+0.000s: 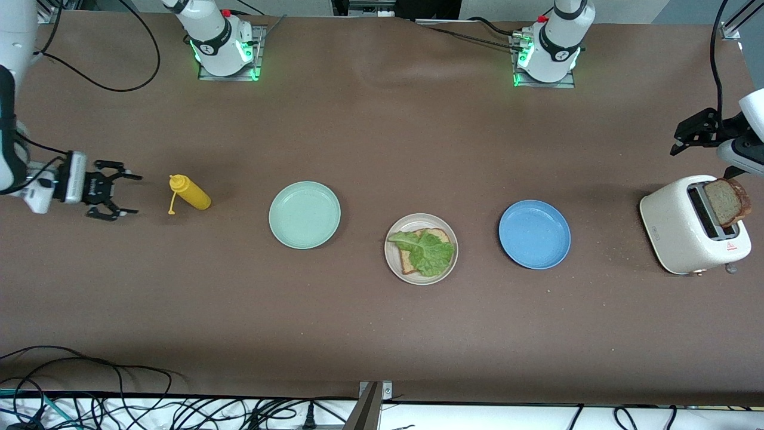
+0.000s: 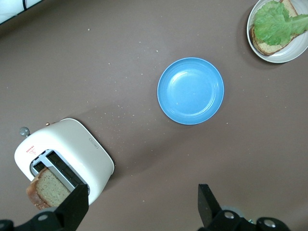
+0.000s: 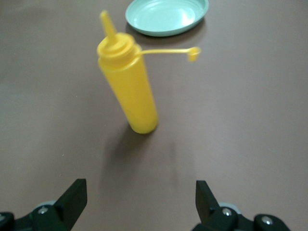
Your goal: Make sandwich on beige plate with both arms
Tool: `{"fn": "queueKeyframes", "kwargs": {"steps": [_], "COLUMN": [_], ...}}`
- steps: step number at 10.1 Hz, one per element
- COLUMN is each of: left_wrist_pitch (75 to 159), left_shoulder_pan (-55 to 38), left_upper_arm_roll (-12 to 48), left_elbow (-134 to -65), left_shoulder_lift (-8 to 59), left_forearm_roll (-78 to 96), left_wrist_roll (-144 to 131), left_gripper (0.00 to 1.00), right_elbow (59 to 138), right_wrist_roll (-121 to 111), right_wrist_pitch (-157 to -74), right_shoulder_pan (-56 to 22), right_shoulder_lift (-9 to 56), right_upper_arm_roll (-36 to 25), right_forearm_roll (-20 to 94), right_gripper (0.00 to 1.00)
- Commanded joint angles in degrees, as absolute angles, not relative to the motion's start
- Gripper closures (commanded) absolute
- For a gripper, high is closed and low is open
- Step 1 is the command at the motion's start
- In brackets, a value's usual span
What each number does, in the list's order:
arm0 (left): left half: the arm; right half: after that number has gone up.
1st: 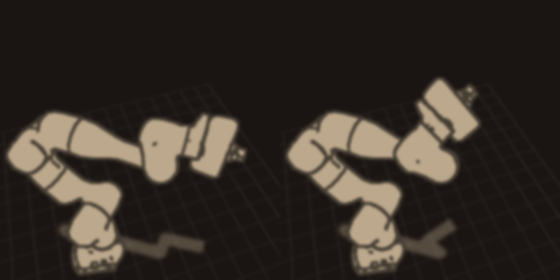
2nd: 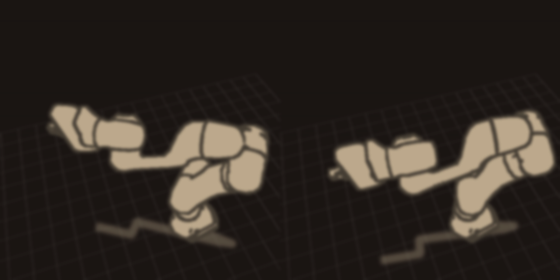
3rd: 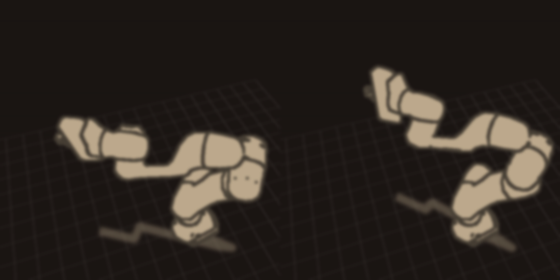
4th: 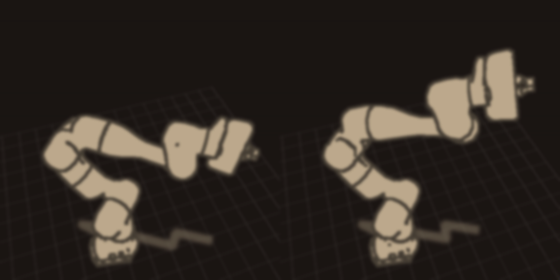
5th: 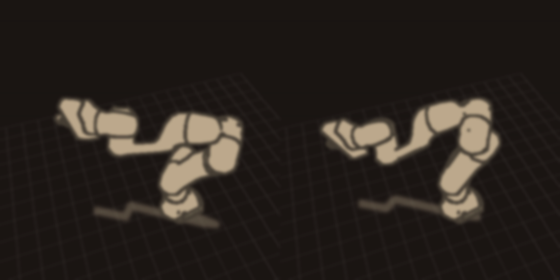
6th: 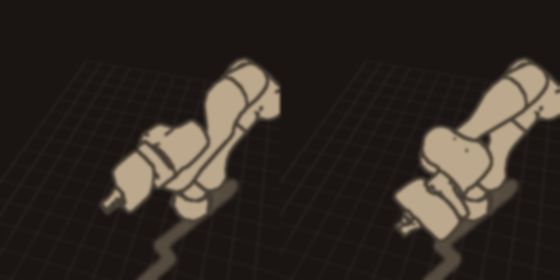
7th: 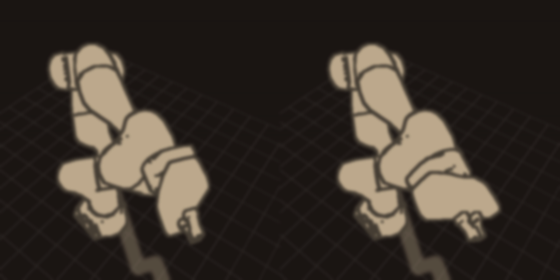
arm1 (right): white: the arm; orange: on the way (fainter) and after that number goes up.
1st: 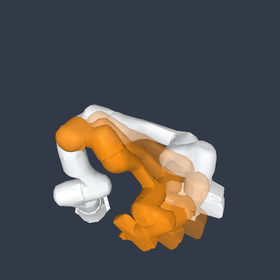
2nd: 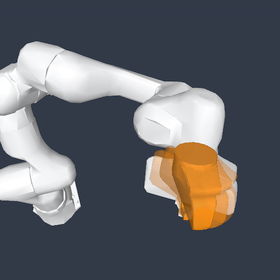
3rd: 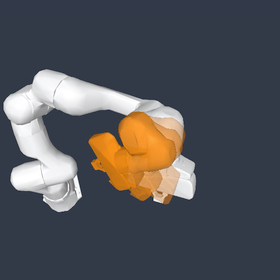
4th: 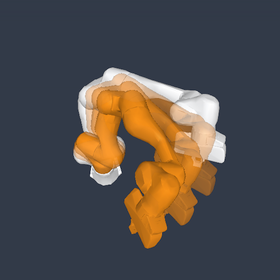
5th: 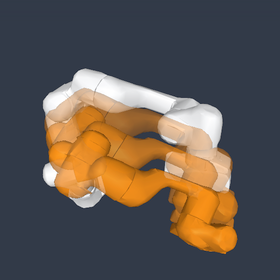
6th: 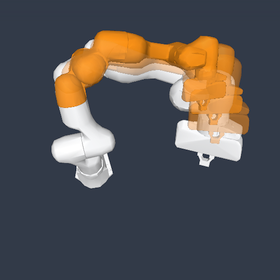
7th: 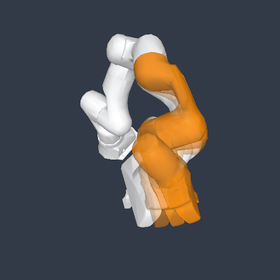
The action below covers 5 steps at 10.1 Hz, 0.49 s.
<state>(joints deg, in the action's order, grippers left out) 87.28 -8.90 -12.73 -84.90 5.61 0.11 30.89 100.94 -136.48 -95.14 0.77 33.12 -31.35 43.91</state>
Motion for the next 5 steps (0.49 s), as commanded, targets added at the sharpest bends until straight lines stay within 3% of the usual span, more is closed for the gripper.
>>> {"fn": "queueKeyframes", "kwargs": {"steps": [1,5], "left_wrist_pitch": [86.31,86.31], "left_shoulder_pan": [-8.79,-8.79], "left_upper_arm_roll": [-12.92,-12.92], "left_elbow": [-83.85,-83.85], "left_shoulder_lift": [5.80,5.80], "left_forearm_roll": [1.14,1.14], "left_wrist_roll": [32.17,32.17], "left_gripper": [0.00,0.00], "right_elbow": [89.78,84.81], "right_wrist_roll": [-121.79,-89.39], "right_wrist_pitch": [-87.92,-85.34], "right_shoulder_pan": [1.06,-2.00], "right_shoulder_lift": [33.05,27.36], "right_upper_arm_roll": [-32.43,-32.78], "right_forearm_roll": [38.77,33.33], "right_gripper": [0.00,0.00]}}
